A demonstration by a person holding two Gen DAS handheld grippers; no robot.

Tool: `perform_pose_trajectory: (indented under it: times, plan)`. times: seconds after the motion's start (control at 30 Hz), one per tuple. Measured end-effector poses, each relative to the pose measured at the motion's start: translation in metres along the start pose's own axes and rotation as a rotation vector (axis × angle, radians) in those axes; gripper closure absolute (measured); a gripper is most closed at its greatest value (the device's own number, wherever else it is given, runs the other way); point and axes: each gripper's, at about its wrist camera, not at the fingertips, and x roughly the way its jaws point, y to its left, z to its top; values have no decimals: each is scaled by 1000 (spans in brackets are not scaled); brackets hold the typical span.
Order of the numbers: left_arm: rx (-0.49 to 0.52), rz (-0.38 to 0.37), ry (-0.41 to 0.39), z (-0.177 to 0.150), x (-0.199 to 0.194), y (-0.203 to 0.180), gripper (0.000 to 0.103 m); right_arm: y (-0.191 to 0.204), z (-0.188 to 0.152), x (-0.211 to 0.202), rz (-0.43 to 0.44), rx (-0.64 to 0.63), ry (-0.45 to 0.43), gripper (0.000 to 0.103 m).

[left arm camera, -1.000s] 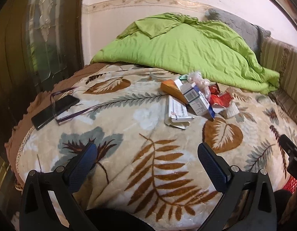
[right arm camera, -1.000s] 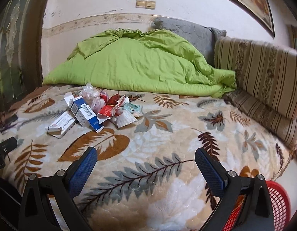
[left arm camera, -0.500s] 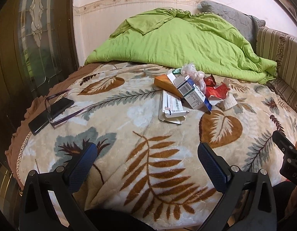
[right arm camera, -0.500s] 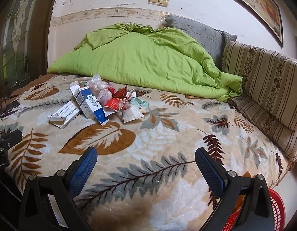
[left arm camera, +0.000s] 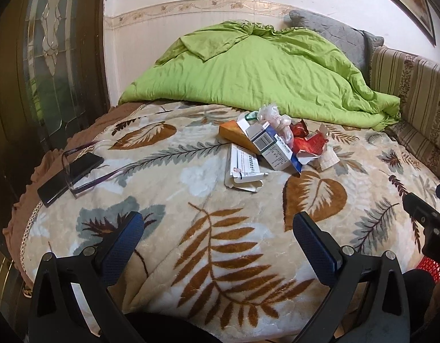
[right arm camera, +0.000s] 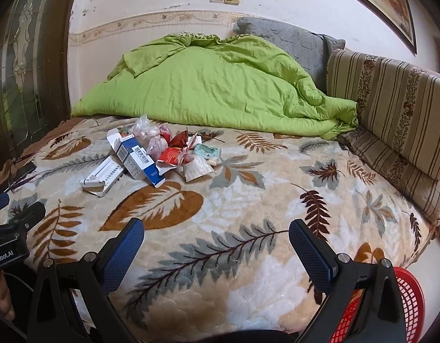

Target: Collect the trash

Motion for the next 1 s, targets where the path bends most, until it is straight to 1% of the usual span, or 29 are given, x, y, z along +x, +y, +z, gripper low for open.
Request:
perform_pose_trajectory:
  times: [0.2,0.77,1.0]
  plan:
    - [-13,-3,5,1,-2,2,0,3,-2,1,5,-2,29,0]
    - [-19,-7,15,3,-1,5,0,7,-6,4,5,-12,46,0]
    - [-14,-19,43,2,3,1,0,6,-8,12,19,-3,70,0]
